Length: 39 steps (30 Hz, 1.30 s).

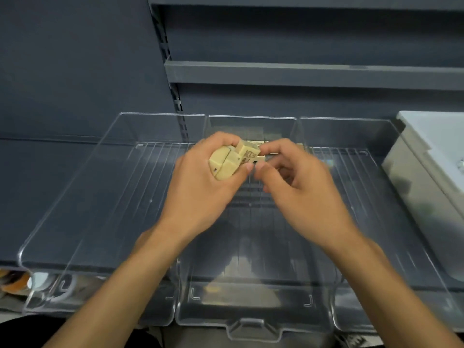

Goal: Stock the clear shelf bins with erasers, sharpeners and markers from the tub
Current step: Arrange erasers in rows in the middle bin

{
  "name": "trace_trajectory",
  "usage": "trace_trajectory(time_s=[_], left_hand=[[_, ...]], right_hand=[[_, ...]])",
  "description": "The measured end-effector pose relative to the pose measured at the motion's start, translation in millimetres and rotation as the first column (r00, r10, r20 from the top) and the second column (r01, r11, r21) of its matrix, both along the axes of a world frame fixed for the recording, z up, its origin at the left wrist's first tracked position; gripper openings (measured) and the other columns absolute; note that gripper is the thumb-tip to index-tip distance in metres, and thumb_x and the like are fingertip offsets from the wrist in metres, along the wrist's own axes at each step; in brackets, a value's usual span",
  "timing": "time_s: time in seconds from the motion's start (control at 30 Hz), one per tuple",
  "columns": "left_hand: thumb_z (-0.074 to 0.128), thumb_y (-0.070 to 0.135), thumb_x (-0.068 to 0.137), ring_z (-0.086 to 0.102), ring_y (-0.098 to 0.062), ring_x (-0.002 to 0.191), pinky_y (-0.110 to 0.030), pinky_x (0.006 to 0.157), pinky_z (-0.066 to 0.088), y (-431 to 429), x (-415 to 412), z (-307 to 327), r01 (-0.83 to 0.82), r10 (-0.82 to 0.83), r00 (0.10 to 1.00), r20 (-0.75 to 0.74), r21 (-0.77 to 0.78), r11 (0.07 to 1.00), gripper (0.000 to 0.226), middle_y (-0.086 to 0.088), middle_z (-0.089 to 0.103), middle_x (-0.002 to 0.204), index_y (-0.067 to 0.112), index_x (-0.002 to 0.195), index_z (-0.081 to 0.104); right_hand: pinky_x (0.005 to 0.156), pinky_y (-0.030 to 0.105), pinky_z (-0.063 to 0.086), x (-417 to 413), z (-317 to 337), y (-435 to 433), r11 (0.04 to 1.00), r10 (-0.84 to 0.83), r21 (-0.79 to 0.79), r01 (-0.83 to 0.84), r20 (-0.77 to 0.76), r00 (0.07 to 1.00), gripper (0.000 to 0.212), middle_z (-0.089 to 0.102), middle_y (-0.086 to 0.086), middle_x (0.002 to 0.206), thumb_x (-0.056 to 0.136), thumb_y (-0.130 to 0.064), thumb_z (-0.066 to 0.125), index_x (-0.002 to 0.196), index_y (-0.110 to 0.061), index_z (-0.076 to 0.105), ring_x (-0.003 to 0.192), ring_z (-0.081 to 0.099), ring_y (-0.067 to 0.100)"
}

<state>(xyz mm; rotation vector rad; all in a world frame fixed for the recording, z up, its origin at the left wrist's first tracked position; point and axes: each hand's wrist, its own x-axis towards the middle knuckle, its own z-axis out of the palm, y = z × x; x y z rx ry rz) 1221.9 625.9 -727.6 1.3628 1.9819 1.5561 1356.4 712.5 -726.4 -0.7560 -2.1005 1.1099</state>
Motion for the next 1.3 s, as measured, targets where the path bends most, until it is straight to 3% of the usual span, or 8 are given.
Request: trace_trajectory(time_s=[0.3,0.43,0.5,0.63,0.77,1.0,1.17,1.3], left_hand=[[0.076,0.018,0.082,0.06,-0.005,0.074,-0.018,0.064,0.044,-2.3,10.8,-5.2,0.016,-0.017,0.999,-0.051,-0.017,1.0,0.021,0.015,0.066,0.084,0.029,0.096,0.066],[0.079,0.02,0.08,0.057,-0.002,0.065,-0.022,0.059,0.047,-3.9,8.9,-6.1,0.054,-0.053,0.998,0.034,-0.016,0.998,0.025,0.017,0.064,0.08,0.031,0.099,0.066],[0.081,0.018,0.08,0.057,-0.008,0.063,-0.031,0.053,0.053,-4.1,8.3,-2.9,0.109,-0.106,0.989,0.103,-0.027,0.994,0.026,0.01,0.066,0.08,0.027,0.1,0.066],[0.075,0.024,0.075,0.052,-0.007,0.05,-0.026,0.042,0.049,-6.1,6.7,6.9,0.215,-0.226,0.927,0.299,0.07,0.974,0.02,0.005,0.062,0.068,0.017,0.091,0.065],[0.073,0.023,0.075,0.053,-0.008,0.051,-0.028,0.043,0.049,-5.8,2.9,5.7,0.194,-0.214,0.915,0.341,0.094,0.977,0.017,-0.008,0.069,0.083,0.019,0.09,0.066],[0.074,0.025,0.075,0.056,-0.01,0.055,-0.029,0.044,0.051,-3.8,3.7,1.3,0.135,-0.139,0.94,0.312,0.033,0.99,0.018,-0.009,0.071,0.103,0.02,0.091,0.068],[0.073,0.026,0.075,0.052,-0.018,0.048,-0.03,0.044,0.051,-4.0,3.1,2.4,0.147,-0.139,0.939,0.313,0.0,0.989,0.02,-0.008,0.073,0.092,0.018,0.092,0.069],[0.074,0.026,0.075,0.05,-0.017,0.045,-0.03,0.044,0.051,-3.8,4.0,3.4,0.143,-0.134,0.943,0.306,-0.007,0.99,0.018,-0.013,0.071,0.089,0.018,0.091,0.07]], right_hand=[[0.072,0.048,0.054,3.2,-6.1,-9.2,0.992,0.068,-0.102,-0.075,-0.076,0.995,0.014,0.068,-0.006,0.077,0.094,-0.033,0.059,0.106,-0.026,0.057,0.072,0.066,0.017],[0.068,0.05,0.054,3.9,-3.5,-5.4,0.984,0.079,-0.155,-0.093,-0.098,0.992,0.013,0.069,0.0,0.072,0.093,-0.032,0.062,0.094,-0.02,0.058,0.07,0.064,0.031],[0.064,0.041,0.055,6.1,-1.0,-3.2,0.976,0.082,-0.193,-0.101,-0.108,0.991,0.017,0.07,0.002,0.072,0.096,-0.029,0.059,0.092,-0.012,0.058,0.068,0.064,0.027],[0.058,0.025,0.053,8.8,3.8,-0.6,0.788,0.107,-0.572,-0.227,-0.236,0.966,0.037,0.067,0.01,0.071,0.099,-0.033,0.045,0.104,0.001,0.057,0.063,0.064,0.019],[0.055,0.024,0.053,10.6,7.4,0.2,0.653,0.062,-0.694,-0.304,-0.351,0.934,0.03,0.07,0.014,0.08,0.101,-0.024,0.042,0.114,-0.001,0.056,0.06,0.064,0.017],[0.063,0.025,0.054,13.5,4.1,-0.2,0.743,0.083,-0.611,-0.271,-0.317,0.945,0.022,0.074,0.009,0.09,0.099,-0.013,0.049,0.121,-0.014,0.054,0.066,0.066,0.017],[0.057,0.026,0.053,13.5,5.8,-3.2,0.844,0.064,-0.491,-0.217,-0.309,0.949,0.019,0.071,0.007,0.075,0.098,-0.009,0.05,0.117,-0.013,0.054,0.057,0.063,0.018],[0.055,0.024,0.05,13.9,3.9,-2.8,0.829,0.058,-0.508,-0.234,-0.338,0.939,0.016,0.065,0.004,0.065,0.098,-0.008,0.05,0.113,-0.009,0.056,0.056,0.061,0.017]])
